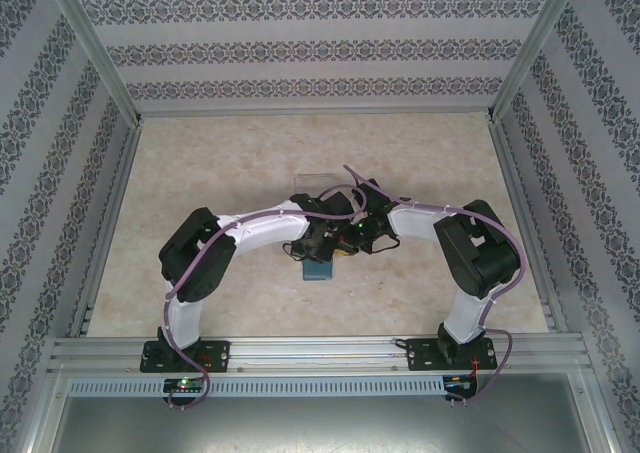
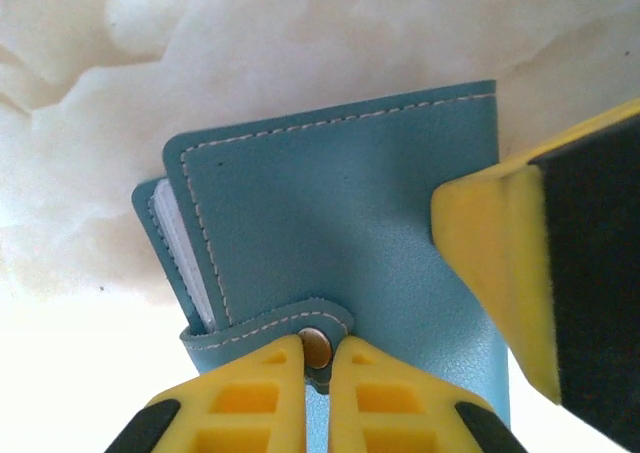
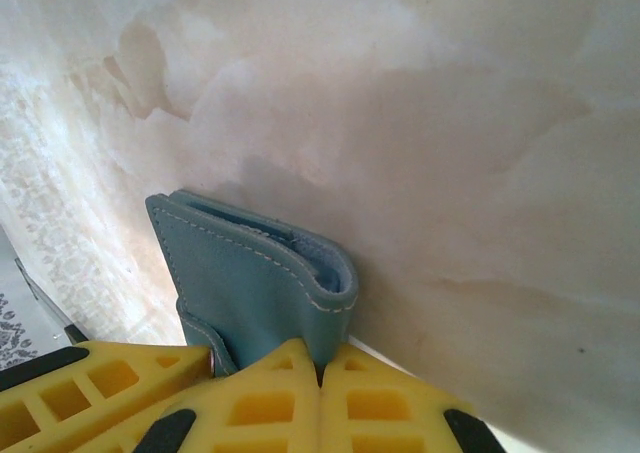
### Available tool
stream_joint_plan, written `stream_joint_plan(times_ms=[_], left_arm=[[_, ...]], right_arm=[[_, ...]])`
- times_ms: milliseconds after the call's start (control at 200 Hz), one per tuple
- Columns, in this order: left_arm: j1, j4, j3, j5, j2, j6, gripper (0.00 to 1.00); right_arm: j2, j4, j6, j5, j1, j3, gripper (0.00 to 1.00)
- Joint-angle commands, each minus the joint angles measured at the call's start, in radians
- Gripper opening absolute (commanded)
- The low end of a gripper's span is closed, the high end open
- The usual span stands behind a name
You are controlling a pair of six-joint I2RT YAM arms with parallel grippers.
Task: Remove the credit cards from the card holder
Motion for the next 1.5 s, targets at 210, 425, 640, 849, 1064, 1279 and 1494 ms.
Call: stream_joint_plan(times_ms=[210, 425, 640, 849, 1064, 1279, 1494], left_arm=[[0.039, 0.092, -0.152, -0.068, -0.127, -0.066, 0.03], [0.097, 0.209, -0.265, 0.016, -0.223, -0.118, 0.01], [0.121, 0.251, -0.318, 0.084, -0.248, -0.144, 0.01], [0.169, 0.405, -0.431, 0.231, -0.283, -0.204, 0.02], [0.215, 0.522, -0.532, 0.310, -0.322, -0.258, 0.01], [0.256, 0.616, -0.620, 0.378, -0.381, -0.307, 0.01], [0.277, 0.656, -0.676, 0.417, -0.436, -0.331, 0.02]], right_arm=[[0.009, -0.098, -0.032, 0.112, 0.004, -0.006, 0.00], [0.009, -0.132, -0.048, 0.143, 0.005, 0.012, 0.00], [0.005, -0.177, -0.066, 0.175, 0.012, 0.039, 0.00], [-0.016, -0.211, -0.046, 0.202, 0.037, 0.071, 0.19], [-0.051, -0.326, -0.044, 0.332, 0.082, 0.135, 0.43], [-0.054, -0.452, -0.021, 0.470, 0.153, 0.239, 0.63], [-0.002, -0.516, 0.035, 0.538, 0.206, 0.348, 0.75]])
